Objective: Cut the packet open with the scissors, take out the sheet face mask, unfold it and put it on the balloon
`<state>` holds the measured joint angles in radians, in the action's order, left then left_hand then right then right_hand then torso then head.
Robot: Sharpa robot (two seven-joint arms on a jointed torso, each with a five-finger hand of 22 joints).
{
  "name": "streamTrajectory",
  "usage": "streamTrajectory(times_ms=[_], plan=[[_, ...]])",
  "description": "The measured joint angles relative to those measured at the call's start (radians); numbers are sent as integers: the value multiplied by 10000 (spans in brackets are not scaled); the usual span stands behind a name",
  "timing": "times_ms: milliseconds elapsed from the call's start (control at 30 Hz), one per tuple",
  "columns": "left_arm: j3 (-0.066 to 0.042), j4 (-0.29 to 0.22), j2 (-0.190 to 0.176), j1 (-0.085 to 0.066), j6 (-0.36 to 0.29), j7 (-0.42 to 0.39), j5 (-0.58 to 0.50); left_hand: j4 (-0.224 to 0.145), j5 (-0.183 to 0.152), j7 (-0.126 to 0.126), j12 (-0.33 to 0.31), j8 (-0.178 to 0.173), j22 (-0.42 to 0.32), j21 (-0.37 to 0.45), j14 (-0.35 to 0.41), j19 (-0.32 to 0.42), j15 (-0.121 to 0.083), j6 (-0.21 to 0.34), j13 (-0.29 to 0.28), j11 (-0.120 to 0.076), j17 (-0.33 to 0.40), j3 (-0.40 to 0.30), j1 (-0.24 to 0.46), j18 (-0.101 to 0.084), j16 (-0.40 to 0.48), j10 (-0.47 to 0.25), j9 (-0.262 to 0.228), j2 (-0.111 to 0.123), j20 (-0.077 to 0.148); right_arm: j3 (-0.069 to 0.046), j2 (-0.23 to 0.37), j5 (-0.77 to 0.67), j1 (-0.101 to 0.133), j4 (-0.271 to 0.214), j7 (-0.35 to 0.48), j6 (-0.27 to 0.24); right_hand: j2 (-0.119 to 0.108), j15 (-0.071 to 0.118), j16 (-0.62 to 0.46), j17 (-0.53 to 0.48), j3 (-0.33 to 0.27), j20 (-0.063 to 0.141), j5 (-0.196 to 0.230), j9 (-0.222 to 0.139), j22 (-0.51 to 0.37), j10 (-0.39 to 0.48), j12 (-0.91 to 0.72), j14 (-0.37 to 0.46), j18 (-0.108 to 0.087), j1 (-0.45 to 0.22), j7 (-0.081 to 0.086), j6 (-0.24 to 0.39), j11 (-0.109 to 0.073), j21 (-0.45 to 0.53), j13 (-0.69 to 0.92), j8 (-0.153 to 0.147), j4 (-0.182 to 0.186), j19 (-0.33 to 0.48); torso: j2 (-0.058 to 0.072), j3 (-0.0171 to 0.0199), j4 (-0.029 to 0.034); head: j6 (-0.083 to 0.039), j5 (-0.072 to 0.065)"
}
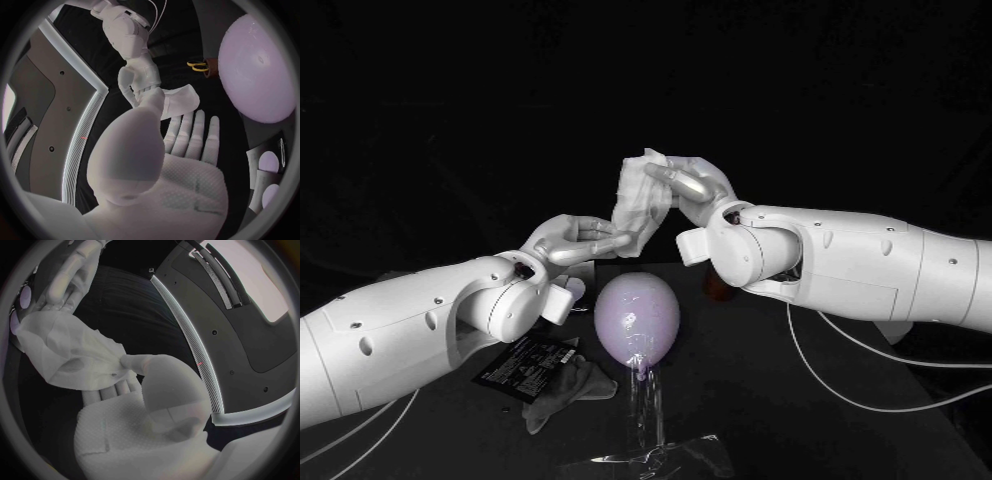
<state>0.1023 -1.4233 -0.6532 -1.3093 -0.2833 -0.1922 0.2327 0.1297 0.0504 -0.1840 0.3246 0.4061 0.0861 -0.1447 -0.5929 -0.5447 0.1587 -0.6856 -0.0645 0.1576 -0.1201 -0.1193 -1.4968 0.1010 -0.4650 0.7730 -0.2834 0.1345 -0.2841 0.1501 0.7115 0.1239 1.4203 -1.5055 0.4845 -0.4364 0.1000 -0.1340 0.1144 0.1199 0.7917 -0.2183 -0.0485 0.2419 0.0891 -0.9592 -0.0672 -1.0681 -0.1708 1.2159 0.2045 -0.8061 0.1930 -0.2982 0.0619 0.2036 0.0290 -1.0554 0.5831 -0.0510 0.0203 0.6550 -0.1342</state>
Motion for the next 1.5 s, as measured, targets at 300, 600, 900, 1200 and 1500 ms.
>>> streamTrajectory(times_ms=[300,600,900,1200,1500], plan=[[0,64,50,4,108,-299,-176,-214,0,-45,-216,0,-92,33,-881,-562,-2,-259,0,121,76,-171,-803,536,238,604,158,-464,-35,1,-20,0,0,1,-3,1,0,0,0,0,0,-1,0,-1,1,0,0,0,-31,0,0,0,0,0,0,0,0,0,-6,2,-4,3,6],[0,109,69,6,220,-335,-239,-240,-1,-156,-873,-93,2,-382,-2574,-2311,-140,-1279,41,137,81,-1752,-1460,619,430,1940,509,-450,-25,1,-25,0,0,9,-3,1,0,0,0,0,0,-38,0,-3,-16,0,0,0,-26,0,0,0,0,0,0,0,0,-36,-3,4,-1,16,-2],[0,153,73,6,255,-254,-249,-54,-1,-112,-1567,-194,139,-866,-3590,-3370,-410,-2170,40,-107,144,-3494,-1115,727,889,3145,695,-46,254,1,-18,-1,0,13,-4,2,0,0,0,0,0,-38,0,5,-15,0,0,0,-1,0,0,0,0,0,0,0,0,-35,-7,3,-5,9,-4],[0,177,113,7,271,-181,-268,374,-3,107,-1802,-73,159,-945,-4138,-3652,-565,-2653,28,-293,-6,-3443,-369,726,936,3750,616,-76,285,1,-11,0,0,11,-8,3,0,0,0,0,0,-38,0,3,-14,0,0,0,13,0,0,0,0,0,0,0,0,-34,-7,2,0,6,-9],[0,181,145,7,283,-157,-346,44,-9,297,-1814,306,296,-1331,-4962,-4203,-923,-3232,-23,-588,-262,-3289,-523,723,827,4695,411,-228,621,1,-14,2,0,60,-15,4,0,0,0,0,0,-38,0,2,-14,0,0,0,19,0,-1,-1,0,0,0,0,0,-34,-6,2,1,25,-10]])
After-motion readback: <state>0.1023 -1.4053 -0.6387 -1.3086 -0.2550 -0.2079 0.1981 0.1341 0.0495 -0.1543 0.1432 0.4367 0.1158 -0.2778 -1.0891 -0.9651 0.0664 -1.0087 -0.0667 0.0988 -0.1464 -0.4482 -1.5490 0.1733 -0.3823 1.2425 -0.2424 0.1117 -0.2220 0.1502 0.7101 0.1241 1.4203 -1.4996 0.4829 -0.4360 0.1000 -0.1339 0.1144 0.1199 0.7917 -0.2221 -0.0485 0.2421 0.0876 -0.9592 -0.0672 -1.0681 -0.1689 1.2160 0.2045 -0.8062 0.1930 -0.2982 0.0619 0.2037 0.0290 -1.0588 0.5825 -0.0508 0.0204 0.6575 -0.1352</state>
